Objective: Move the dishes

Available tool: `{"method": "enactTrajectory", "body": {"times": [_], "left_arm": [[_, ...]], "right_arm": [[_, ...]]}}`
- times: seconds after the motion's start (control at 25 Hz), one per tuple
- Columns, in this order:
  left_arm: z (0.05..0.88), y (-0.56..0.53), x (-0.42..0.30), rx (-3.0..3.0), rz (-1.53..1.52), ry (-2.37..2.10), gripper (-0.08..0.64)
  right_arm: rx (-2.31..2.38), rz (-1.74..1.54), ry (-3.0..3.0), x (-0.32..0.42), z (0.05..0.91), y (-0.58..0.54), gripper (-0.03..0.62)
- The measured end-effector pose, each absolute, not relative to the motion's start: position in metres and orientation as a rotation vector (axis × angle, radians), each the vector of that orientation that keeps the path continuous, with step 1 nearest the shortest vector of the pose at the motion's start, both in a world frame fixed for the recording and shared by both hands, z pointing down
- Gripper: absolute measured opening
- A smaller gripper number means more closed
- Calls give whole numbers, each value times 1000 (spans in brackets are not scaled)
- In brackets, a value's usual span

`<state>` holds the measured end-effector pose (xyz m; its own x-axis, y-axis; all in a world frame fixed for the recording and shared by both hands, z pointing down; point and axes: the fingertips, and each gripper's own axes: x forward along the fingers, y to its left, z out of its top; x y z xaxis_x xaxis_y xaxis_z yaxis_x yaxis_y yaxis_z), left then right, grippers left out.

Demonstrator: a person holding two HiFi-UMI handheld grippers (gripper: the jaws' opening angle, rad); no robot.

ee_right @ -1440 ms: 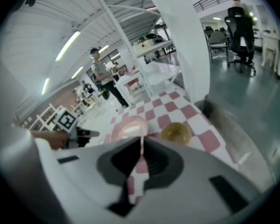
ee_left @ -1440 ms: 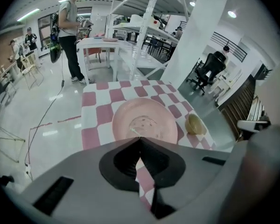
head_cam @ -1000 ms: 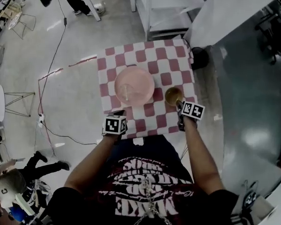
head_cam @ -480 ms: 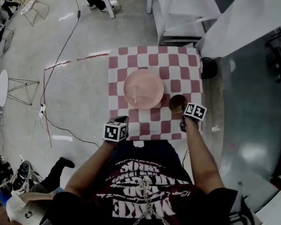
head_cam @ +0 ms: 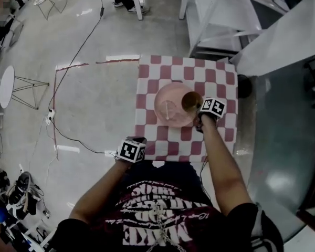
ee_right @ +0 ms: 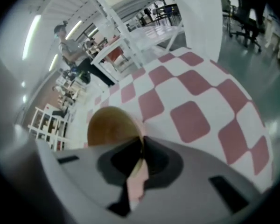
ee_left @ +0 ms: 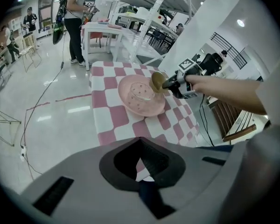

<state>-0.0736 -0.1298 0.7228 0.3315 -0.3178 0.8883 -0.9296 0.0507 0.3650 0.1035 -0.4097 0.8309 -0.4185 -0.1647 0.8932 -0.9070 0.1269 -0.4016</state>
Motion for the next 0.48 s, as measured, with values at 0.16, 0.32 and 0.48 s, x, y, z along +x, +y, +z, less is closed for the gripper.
{"method": "enactTrajectory", "body": {"times": [0.16,0.32,0.48], "left_arm": [[723,-115,-97,1496,690,-1201,28],[717,-127,-113,1556,681,-1222,28],[696,-159,-115,1730,667,-1252,29]], "right_arm": [[986,1240,-1705,79,845,-405,57],[1053,1149,-1748,88,825,-397,150],[1053,1141,-1956,84,763,-365,138]]}}
